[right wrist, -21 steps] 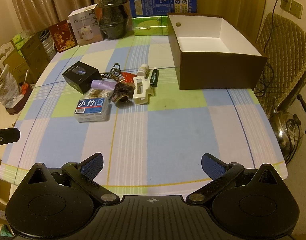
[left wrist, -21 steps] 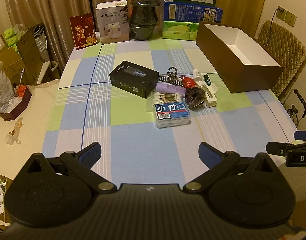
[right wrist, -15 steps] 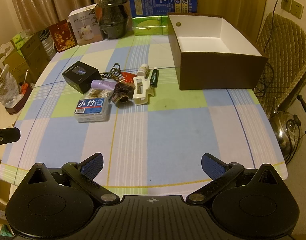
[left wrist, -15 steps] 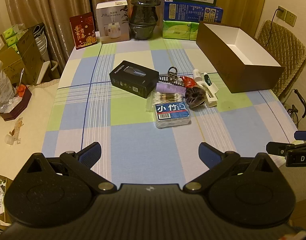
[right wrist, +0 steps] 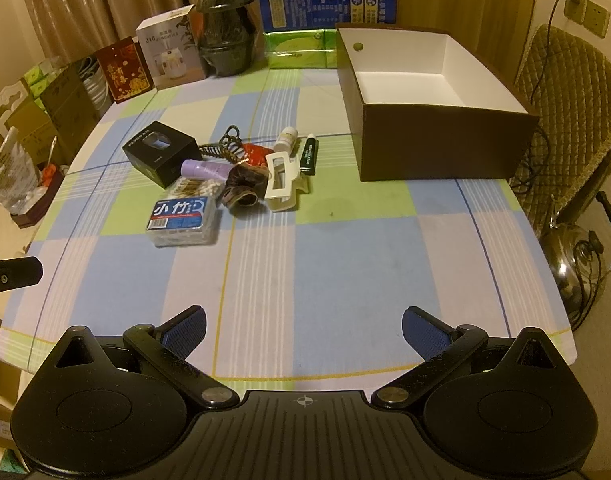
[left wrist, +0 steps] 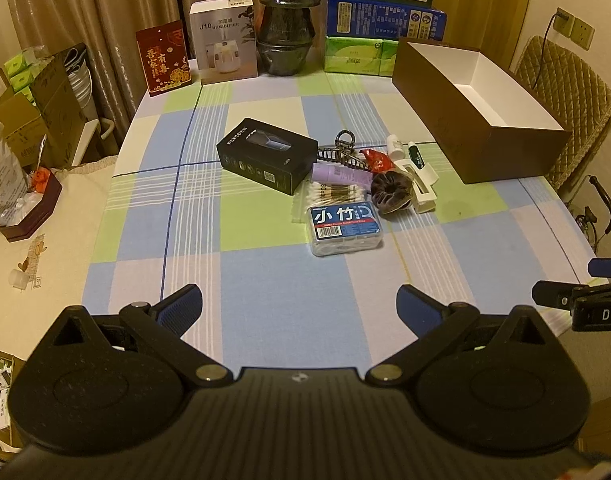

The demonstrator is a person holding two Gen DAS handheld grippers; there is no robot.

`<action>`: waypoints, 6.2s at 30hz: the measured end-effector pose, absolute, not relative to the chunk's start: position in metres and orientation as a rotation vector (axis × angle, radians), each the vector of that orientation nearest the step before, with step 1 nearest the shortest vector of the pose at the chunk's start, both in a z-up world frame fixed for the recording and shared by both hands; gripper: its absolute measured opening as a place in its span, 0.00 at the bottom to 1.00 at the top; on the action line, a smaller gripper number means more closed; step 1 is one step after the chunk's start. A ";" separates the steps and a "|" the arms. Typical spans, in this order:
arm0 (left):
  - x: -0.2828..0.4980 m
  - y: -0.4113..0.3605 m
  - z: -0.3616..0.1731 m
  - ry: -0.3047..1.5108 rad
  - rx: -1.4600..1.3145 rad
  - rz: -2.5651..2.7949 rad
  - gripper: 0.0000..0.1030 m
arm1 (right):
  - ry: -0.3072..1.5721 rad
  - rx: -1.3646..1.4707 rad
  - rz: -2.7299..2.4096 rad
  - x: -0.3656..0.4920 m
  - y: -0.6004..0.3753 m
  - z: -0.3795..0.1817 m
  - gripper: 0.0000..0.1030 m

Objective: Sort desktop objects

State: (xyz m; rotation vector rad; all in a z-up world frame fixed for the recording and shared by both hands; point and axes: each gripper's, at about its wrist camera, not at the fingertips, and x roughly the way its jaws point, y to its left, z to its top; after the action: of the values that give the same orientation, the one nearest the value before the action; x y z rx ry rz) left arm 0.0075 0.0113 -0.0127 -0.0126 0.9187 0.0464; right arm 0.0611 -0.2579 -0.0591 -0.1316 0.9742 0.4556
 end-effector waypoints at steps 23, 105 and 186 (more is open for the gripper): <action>0.045 0.002 -0.020 0.951 -0.008 0.053 0.99 | 0.928 -0.143 0.541 0.105 -0.245 -0.065 0.98; 0.160 0.037 -0.142 1.086 -0.136 0.256 0.84 | 0.946 -0.320 0.774 0.246 -0.182 -0.171 0.39; 0.395 -0.260 -0.067 0.923 0.304 -0.487 0.82 | 0.934 -0.196 0.713 0.441 -0.358 -0.067 0.37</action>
State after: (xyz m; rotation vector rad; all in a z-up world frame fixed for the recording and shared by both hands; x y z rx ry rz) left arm 0.3954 -0.2595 -0.0665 0.3042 0.9230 -0.4867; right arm 0.4410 -0.3583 -0.0670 -0.1958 0.9343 0.7134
